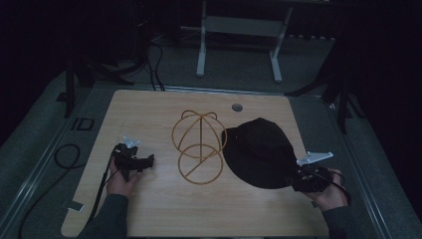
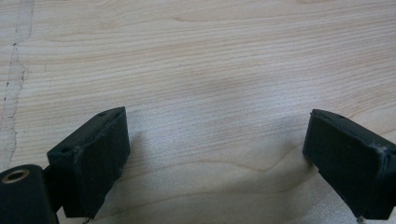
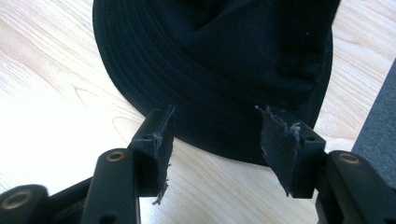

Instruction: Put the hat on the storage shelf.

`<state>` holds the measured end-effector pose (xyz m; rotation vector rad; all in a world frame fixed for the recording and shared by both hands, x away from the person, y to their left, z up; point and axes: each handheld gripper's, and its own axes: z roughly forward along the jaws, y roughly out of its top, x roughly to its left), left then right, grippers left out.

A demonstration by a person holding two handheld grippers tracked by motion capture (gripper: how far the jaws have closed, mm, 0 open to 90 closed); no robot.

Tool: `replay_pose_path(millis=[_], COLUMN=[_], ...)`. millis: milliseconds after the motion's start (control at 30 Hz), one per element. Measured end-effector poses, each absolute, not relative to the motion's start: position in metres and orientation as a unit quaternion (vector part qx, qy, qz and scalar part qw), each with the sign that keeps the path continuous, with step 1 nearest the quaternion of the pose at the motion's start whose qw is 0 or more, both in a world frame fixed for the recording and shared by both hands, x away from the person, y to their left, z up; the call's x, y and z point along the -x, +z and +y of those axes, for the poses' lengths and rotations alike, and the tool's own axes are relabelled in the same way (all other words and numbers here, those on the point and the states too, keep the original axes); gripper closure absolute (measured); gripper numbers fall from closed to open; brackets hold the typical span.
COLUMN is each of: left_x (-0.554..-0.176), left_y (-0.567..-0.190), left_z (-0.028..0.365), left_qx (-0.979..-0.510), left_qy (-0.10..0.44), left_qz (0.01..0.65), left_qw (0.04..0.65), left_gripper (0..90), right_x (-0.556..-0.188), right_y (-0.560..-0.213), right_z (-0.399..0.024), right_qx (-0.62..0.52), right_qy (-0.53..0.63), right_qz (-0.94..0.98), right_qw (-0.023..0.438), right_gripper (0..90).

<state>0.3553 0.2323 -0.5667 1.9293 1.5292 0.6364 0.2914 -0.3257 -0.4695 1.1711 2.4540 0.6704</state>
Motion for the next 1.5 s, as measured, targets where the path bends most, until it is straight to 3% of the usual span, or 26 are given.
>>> replay_pose_path(millis=[500,1500], left_x=[-0.355,-0.355], left_y=[-0.567,-0.567], left_z=[0.232,0.232], left_qx=[-0.725,-0.725], left_qy=[0.239,0.239], left_qz=[0.575,0.575], left_qw=[0.295,0.295], left_gripper=[7.5,7.5], right_x=[-0.309,-0.353], right_y=[-0.451,-0.434], right_z=[-0.332,-0.323], right_qx=[-0.410,-0.386], right_qy=[0.215,0.189], right_qz=[0.869,0.893], right_qw=[0.177,0.134], right_gripper=[41.1,28.5])
